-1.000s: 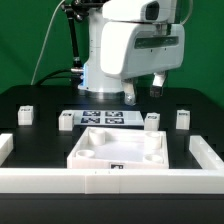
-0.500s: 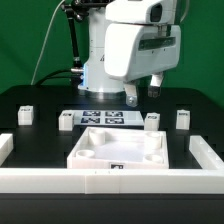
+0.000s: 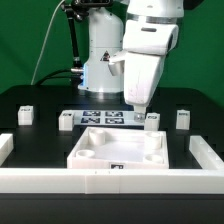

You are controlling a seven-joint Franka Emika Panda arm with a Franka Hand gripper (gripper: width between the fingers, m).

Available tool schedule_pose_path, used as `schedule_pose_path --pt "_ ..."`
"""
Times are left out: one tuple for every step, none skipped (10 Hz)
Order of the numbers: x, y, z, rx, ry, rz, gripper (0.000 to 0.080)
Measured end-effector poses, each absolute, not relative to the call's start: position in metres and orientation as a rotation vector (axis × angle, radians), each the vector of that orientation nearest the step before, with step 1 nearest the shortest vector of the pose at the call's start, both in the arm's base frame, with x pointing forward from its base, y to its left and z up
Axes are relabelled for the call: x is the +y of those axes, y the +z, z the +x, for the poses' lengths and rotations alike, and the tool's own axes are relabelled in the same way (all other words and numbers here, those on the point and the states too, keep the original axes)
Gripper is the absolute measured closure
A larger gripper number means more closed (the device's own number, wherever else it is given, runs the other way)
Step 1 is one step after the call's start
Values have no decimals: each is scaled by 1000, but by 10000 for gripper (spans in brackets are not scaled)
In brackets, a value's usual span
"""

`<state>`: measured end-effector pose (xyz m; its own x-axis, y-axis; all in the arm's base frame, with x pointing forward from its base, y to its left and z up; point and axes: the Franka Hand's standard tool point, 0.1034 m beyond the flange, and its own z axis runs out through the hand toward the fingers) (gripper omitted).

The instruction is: Assemble one leg

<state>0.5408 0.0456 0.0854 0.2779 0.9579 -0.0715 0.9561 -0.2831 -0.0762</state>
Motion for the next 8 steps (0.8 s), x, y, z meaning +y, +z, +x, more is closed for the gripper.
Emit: schedule_pose_path --pt "46 85 541 -1870 162 -2497 150" --pt "46 85 540 -1869 162 -2496 150" --pt "44 84 540 -1893 160 -2477 150" --pt "38 79 535 -1934 148 -2443 150" --pt "33 67 523 -1975 94 -2425 150" --pt "32 58 509 -1968 100 -2421 150" --pt "32 49 502 -1967 88 -2421 150" --pt "31 37 494 -1962 76 -2422 150"
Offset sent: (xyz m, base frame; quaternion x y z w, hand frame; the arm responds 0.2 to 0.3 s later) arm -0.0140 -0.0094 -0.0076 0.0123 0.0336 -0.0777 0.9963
